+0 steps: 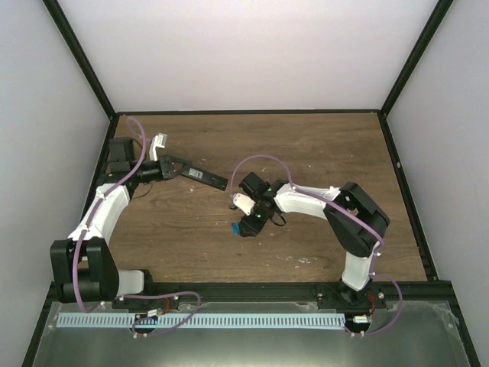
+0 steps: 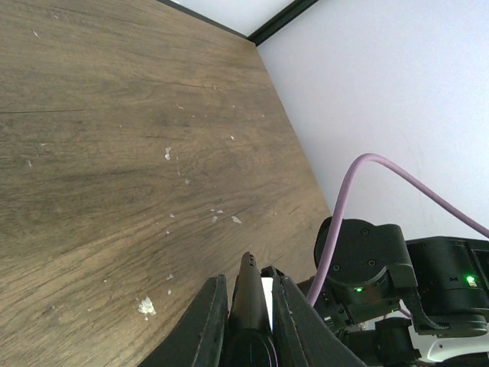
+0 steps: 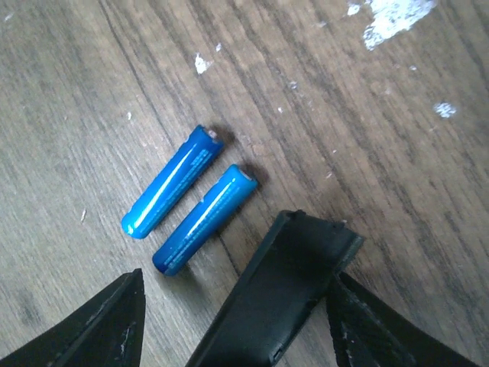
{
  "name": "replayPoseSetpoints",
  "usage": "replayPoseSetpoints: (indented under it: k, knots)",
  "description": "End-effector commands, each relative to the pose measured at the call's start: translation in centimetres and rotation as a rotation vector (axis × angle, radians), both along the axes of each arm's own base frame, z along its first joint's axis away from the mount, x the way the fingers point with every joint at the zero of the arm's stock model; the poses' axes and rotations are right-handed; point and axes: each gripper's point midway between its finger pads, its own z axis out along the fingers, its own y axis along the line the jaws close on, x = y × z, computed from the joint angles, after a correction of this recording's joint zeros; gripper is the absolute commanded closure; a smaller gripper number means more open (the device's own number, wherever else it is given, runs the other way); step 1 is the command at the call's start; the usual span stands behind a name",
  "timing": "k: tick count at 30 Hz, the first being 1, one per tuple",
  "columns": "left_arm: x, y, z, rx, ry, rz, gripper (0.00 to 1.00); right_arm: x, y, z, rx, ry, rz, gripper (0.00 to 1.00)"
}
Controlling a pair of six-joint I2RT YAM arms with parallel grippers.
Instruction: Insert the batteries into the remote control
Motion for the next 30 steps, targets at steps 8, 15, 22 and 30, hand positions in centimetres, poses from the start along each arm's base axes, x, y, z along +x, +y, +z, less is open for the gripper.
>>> replayPoseSetpoints:
  k: [8, 15, 22, 30]
  knots:
    - [0.1, 0.0, 0.1, -0.007, -0.017, -0.019, 1.0, 0.8, -0.8, -1.2, -0.048, 0.028, -0.021, 0.53]
    - [0.1, 0.2, 0.1, -0.009, -0.016, -0.017, 1.0, 1.1, -1.1, -1.2, -0.045, 0.035, -0.029, 0.54]
    - [0.2, 0.2, 0.0, -0.011, -0.011, -0.018, 1.0, 1.1, -0.8, -0.1, -0.013, 0.016, -0.019, 0.5]
    - [0.2, 0.2, -0.1, -0.012, -0.005, -0.018, 1.0, 1.8, -0.9, 2.1, 0.022, -0.061, -0.021, 0.45]
